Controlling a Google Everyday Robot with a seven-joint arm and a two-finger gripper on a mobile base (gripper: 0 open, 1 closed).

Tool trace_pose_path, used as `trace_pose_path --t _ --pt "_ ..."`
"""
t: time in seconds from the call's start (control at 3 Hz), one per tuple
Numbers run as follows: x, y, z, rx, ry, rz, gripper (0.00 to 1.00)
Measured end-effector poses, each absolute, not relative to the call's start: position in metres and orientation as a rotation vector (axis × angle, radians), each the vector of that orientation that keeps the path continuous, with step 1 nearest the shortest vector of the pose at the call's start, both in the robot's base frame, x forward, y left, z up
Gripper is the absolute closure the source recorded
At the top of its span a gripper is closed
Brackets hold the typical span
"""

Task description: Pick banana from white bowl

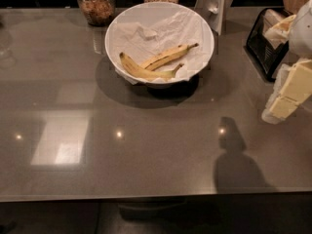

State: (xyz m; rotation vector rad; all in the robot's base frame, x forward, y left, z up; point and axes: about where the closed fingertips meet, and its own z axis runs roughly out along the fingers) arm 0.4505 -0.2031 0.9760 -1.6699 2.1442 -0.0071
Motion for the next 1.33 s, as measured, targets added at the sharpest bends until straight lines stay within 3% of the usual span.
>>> trace_pose_path --t 1.33 --pt "0.581 -0.071 0.988 -1.446 1.662 0.608 0.00"
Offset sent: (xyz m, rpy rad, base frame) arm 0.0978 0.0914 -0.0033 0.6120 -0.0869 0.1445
